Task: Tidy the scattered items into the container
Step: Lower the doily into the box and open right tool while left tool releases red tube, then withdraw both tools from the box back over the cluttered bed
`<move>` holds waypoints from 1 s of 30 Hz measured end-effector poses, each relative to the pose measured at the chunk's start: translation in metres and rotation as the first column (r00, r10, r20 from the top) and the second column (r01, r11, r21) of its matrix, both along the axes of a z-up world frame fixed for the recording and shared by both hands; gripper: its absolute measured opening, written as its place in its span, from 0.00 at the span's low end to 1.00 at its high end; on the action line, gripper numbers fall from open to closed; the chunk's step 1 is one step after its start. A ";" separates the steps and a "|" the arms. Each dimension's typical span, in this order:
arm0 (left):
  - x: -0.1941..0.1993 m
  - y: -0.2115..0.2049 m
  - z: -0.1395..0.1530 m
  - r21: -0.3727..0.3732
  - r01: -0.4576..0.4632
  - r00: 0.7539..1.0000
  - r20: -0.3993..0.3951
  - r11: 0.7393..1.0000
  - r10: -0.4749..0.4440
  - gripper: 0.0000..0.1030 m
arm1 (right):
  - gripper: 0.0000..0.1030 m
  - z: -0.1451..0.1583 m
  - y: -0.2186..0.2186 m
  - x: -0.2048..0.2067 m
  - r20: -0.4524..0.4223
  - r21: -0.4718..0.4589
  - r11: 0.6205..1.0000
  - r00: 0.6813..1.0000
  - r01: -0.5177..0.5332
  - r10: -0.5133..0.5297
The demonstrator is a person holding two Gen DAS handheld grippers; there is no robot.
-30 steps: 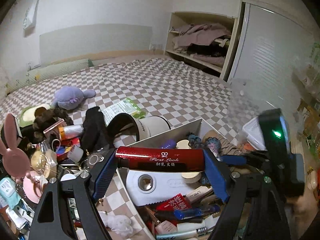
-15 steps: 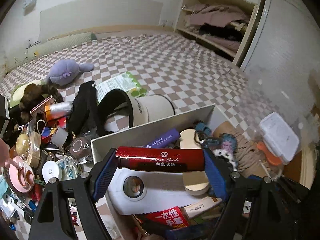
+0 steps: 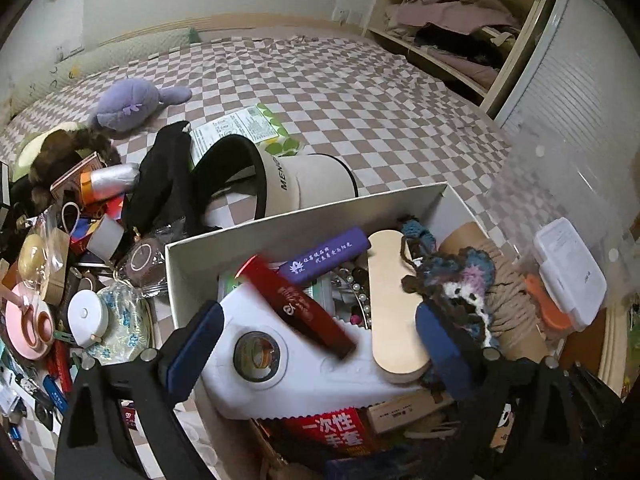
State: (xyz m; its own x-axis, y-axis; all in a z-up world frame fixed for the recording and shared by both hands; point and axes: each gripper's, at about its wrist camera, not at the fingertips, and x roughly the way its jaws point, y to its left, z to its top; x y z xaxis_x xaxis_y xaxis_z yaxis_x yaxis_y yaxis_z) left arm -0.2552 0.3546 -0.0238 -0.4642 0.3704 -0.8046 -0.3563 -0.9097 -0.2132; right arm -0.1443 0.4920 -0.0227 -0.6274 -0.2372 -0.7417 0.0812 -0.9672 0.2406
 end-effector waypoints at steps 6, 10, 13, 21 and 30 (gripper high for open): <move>0.012 -0.003 0.011 -0.005 0.017 1.000 -0.023 1.000 -0.017 1.00 | 0.77 0.003 -0.001 0.005 -0.007 -0.002 1.000 1.000 0.008 -0.008; 0.023 -0.009 0.016 -0.020 0.028 0.998 -0.049 0.999 -0.029 1.00 | 0.87 0.005 -0.002 0.011 -0.018 0.002 1.000 1.000 0.025 -0.025; 0.029 -0.016 0.020 -0.019 0.030 0.998 -0.059 0.999 -0.031 1.00 | 0.89 0.008 -0.004 0.017 -0.025 -0.008 0.999 0.999 0.033 -0.033; 0.047 -0.043 0.033 0.000 0.019 0.996 -0.091 1.000 -0.019 1.00 | 0.89 0.018 -0.014 0.032 -0.037 0.007 0.999 0.998 0.049 -0.049; 0.067 -0.074 0.044 0.011 0.006 0.992 -0.127 1.000 -0.005 1.00 | 0.96 0.033 -0.028 0.046 -0.070 0.026 0.997 0.995 0.072 -0.070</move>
